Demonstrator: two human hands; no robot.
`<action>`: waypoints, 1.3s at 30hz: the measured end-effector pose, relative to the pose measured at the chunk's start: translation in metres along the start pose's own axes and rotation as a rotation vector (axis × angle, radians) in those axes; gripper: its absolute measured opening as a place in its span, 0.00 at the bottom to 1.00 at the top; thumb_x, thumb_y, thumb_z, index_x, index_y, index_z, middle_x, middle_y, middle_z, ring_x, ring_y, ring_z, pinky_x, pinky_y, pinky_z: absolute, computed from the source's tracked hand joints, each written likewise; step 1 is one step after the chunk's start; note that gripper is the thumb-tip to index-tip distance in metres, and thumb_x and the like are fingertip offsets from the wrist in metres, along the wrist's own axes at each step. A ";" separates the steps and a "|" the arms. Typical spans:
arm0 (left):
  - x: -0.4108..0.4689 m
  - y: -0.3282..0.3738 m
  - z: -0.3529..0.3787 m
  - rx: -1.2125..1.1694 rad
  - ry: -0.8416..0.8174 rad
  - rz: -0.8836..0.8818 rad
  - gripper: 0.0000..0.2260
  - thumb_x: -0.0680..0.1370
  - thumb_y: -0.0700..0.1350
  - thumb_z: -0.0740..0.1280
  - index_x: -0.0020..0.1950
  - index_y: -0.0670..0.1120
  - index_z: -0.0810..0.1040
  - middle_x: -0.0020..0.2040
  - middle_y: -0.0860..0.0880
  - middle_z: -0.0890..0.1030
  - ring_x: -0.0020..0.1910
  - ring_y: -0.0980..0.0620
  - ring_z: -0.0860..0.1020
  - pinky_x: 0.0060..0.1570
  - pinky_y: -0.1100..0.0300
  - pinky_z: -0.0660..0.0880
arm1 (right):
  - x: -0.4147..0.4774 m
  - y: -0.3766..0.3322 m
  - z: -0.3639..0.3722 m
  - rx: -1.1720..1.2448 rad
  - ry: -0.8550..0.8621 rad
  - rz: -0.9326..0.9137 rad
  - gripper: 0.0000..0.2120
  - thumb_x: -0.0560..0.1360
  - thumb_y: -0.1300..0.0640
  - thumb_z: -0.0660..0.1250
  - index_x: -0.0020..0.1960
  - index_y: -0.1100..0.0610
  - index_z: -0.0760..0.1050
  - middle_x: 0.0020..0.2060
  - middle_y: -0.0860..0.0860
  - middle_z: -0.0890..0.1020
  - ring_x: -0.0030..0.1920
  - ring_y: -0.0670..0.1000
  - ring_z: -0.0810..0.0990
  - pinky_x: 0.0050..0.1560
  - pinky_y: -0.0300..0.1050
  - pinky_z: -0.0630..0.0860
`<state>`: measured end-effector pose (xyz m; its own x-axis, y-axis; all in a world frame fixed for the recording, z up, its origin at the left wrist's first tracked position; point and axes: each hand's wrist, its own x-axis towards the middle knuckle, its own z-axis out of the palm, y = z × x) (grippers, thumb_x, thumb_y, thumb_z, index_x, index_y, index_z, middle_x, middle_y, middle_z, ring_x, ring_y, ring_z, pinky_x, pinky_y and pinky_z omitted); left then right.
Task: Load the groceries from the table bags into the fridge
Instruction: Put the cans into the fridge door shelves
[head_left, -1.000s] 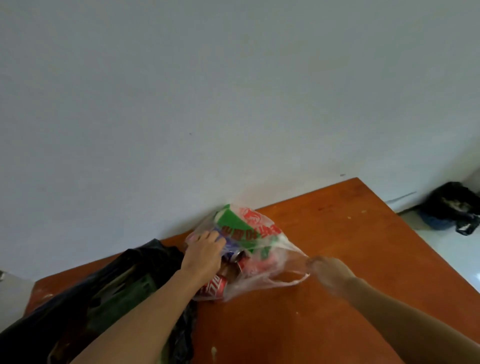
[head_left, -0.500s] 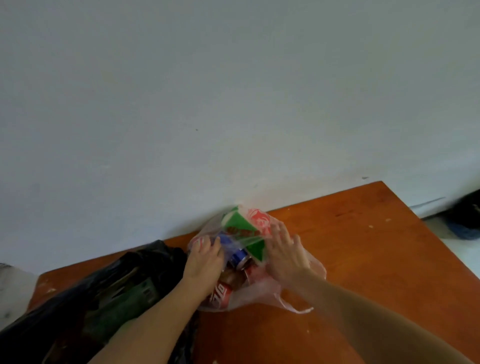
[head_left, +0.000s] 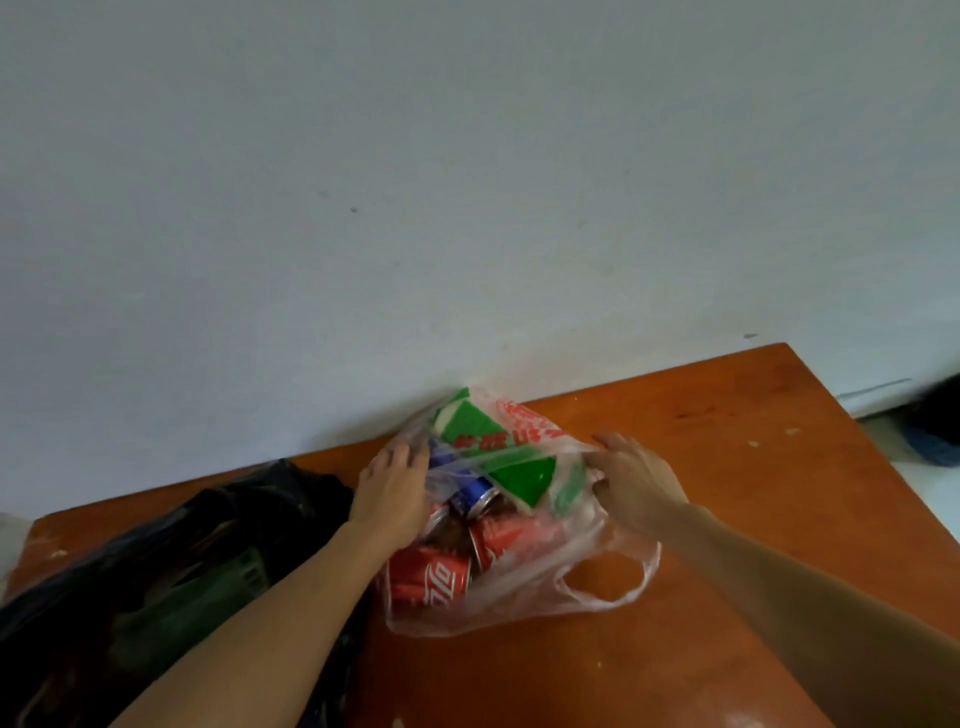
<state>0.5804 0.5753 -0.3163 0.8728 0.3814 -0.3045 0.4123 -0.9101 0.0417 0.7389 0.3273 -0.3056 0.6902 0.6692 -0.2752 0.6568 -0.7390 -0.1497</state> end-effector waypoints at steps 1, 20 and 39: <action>-0.004 -0.002 -0.003 -0.002 0.007 0.019 0.31 0.75 0.49 0.63 0.76 0.48 0.55 0.72 0.46 0.62 0.69 0.44 0.64 0.62 0.49 0.67 | -0.002 -0.007 -0.007 0.017 0.120 -0.031 0.17 0.74 0.60 0.66 0.60 0.47 0.79 0.68 0.51 0.72 0.66 0.56 0.70 0.62 0.53 0.72; -0.090 0.005 0.028 0.223 0.090 0.264 0.26 0.59 0.44 0.77 0.57 0.43 0.82 0.57 0.45 0.81 0.55 0.43 0.78 0.52 0.49 0.78 | -0.078 -0.037 0.053 -0.124 0.105 -0.289 0.27 0.58 0.51 0.77 0.57 0.50 0.78 0.64 0.52 0.75 0.55 0.55 0.80 0.42 0.50 0.82; -0.015 0.030 -0.017 -0.114 0.154 0.191 0.31 0.76 0.42 0.63 0.77 0.46 0.55 0.75 0.47 0.59 0.73 0.47 0.58 0.71 0.54 0.58 | 0.031 -0.068 0.008 -0.109 0.068 -0.214 0.34 0.73 0.39 0.66 0.73 0.52 0.61 0.68 0.51 0.70 0.68 0.55 0.68 0.67 0.54 0.69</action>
<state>0.5844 0.5450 -0.2948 0.9634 0.2326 -0.1329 0.2554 -0.9472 0.1938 0.7131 0.3979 -0.3113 0.5479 0.8162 -0.1834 0.8168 -0.5693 -0.0935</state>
